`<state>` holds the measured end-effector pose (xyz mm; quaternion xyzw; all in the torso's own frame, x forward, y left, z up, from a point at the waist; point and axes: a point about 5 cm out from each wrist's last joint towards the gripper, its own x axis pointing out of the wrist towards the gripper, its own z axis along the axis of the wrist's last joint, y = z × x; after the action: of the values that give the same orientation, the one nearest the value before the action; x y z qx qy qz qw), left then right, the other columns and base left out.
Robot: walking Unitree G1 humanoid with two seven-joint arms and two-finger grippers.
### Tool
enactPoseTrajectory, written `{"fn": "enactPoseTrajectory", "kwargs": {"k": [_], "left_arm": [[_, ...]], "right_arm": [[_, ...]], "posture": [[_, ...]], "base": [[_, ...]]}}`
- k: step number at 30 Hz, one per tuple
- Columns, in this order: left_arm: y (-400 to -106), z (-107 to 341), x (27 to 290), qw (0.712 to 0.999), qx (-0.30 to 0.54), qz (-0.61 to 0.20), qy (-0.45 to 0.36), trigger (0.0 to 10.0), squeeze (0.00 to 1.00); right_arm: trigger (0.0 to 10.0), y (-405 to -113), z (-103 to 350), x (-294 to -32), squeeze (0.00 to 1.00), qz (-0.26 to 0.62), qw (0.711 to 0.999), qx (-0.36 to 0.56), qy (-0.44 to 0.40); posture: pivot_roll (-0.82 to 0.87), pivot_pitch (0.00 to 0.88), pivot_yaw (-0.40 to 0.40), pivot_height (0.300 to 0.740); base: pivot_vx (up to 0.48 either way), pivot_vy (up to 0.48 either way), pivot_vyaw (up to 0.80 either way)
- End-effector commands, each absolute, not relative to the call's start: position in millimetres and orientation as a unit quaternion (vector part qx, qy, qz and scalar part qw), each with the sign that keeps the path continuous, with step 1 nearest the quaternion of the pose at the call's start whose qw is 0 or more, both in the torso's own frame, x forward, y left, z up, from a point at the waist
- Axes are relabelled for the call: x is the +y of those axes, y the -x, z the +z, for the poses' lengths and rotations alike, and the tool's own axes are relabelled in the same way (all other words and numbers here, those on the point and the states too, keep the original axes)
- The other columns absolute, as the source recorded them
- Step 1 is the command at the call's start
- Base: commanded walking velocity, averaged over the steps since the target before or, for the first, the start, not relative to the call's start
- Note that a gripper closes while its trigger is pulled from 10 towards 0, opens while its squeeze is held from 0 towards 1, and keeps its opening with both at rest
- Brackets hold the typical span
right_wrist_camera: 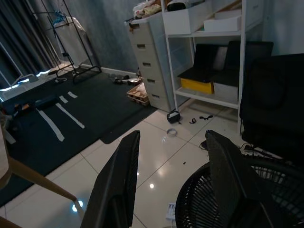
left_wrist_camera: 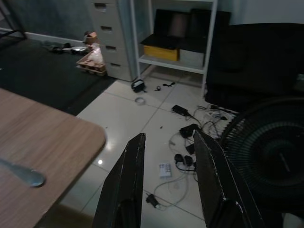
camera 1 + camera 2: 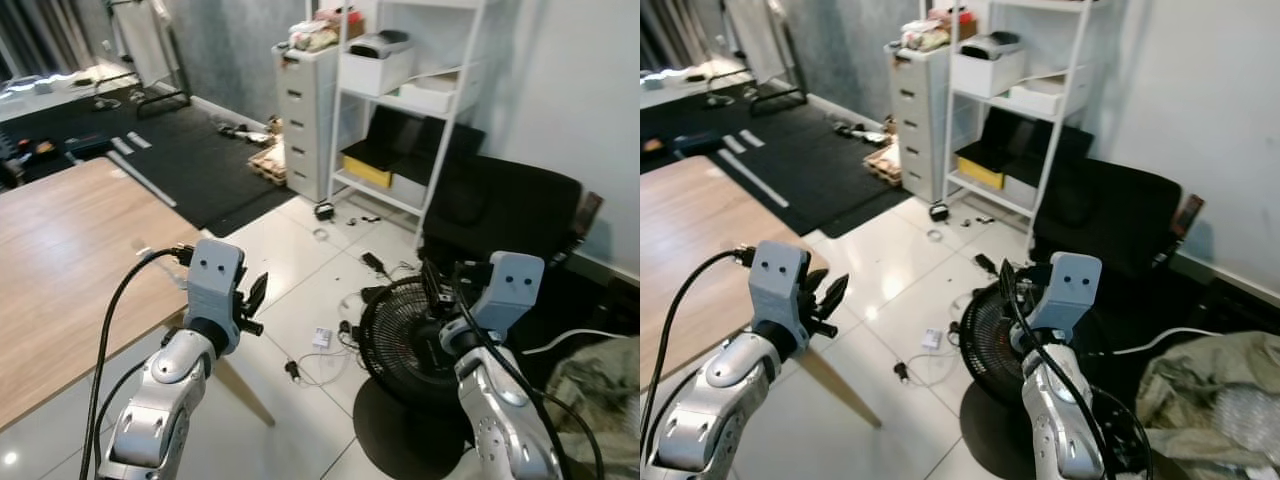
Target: Setting the table
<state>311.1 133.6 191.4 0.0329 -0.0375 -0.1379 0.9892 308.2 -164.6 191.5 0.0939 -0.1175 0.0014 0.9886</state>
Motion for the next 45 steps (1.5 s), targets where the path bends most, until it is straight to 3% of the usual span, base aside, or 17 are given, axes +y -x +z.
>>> {"fn": "enactPoseTrajectory", "kwargs": {"k": [1, 30, 36, 45], "left_arm": [[-309.1, 190.0, 135.0, 0.99, -0.032, -0.135, -0.037, 10.0, 0.0], [-311.3, 188.5, 135.7, 0.991, -0.025, -0.125, -0.049, 10.0, 0.0], [-316.7, 187.5, 142.9, 0.994, -0.02, -0.095, -0.052, 10.0, 0.0], [-320.7, 189.1, 148.0, 0.995, -0.022, -0.076, -0.062, 10.0, 0.0]], "right_arm": [[10.0, -307.3, 189.5, -162.8, 0.0, 0.003, 0.989, -0.111, -0.102], [10.0, -308.6, 187.6, -167.7, 0.0, -0.015, 0.99, -0.103, -0.092], [10.0, -310.1, 187.3, -169.5, 0.0, -0.03, 0.99, -0.099, -0.091], [10.0, -309.0, 189.5, -167.3, 0.0, -0.02, 0.99, -0.106, -0.09]], "posture": [[0.09, 0.056, 0.12, 0.74], [0.08, 0.054, 0.121, 0.74], [0.08, 0.057, 0.12, 0.74], [0.08, 0.059, 0.121, 0.74]], "base": [[0.0, 0.0, 0.79], [0.0, 0.0, 0.77], [0.105, 0.0, 0.0], [0.467, 0.0, 0.0]]}}
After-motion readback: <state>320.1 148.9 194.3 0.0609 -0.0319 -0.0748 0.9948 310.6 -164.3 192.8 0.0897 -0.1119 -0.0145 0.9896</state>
